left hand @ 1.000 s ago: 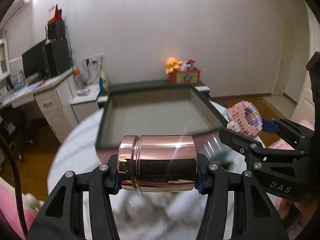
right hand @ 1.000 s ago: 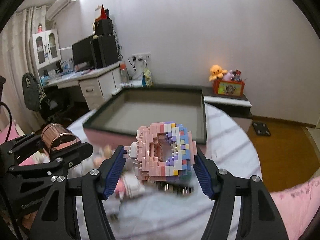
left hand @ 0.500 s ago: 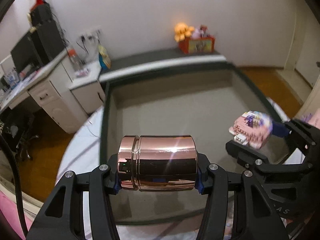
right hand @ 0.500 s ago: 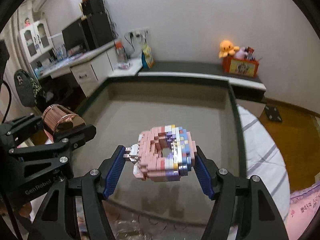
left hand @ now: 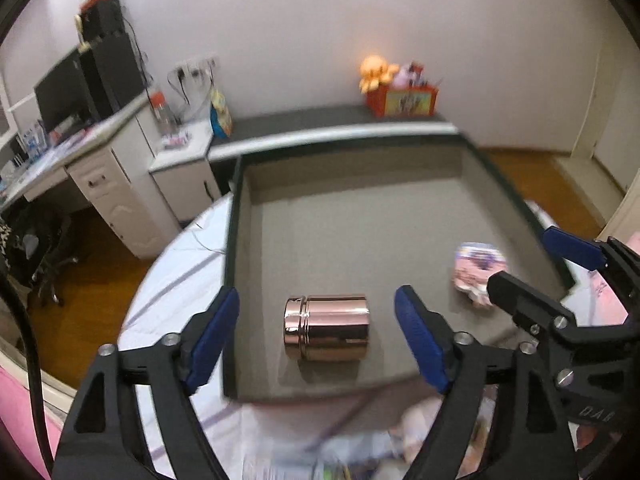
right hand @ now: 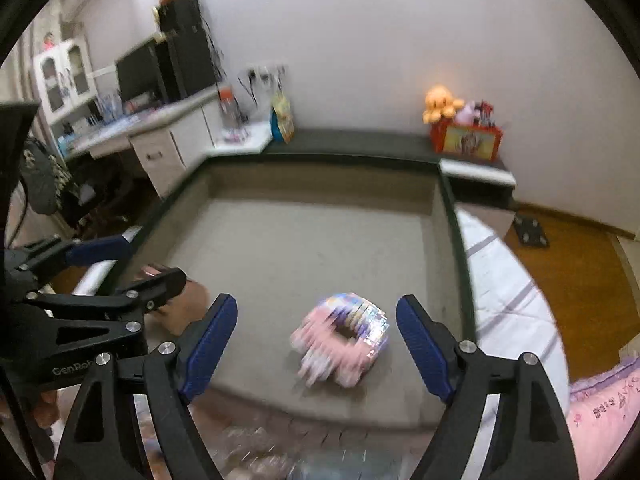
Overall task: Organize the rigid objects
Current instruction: 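Carry both items into the pink box and open both tools, then withdraw both tools from the box back over the bed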
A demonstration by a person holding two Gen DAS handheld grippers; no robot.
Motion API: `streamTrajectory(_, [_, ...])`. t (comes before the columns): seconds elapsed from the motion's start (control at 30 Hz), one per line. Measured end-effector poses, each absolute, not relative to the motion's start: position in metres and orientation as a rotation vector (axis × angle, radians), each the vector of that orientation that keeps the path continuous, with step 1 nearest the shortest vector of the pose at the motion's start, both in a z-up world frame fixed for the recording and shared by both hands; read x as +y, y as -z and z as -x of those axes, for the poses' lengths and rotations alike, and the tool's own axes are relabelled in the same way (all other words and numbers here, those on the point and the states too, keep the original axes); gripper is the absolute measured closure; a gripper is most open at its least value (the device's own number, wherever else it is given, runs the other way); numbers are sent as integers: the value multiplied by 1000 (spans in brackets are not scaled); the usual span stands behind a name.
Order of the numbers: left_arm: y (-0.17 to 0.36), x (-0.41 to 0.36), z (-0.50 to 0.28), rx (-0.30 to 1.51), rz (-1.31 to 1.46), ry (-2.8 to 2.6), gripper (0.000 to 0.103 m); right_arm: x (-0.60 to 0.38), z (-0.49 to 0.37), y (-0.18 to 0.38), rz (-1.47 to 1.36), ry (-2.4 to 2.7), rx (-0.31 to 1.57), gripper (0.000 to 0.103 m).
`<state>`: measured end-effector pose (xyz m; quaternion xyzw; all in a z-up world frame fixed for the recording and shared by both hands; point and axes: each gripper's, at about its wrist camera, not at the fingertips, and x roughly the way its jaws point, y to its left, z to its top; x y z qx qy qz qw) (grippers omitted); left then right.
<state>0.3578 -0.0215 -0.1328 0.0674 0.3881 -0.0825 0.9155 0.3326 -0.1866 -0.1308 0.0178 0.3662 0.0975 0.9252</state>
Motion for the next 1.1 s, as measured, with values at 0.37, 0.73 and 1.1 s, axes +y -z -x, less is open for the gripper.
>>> streamTrajectory(0.37, [63,-10,-205,472,-83,138,16,-183,-202,52,12,-126,461,16])
streamTrajectory(0.73, [29,4,-92,308,-65,88,9,-182,-86,16,35,-77,273,0])
streamTrajectory(1.1, [13,8,-35,215,-61,40,8,-175,-28,-2,51,-43,185,0])
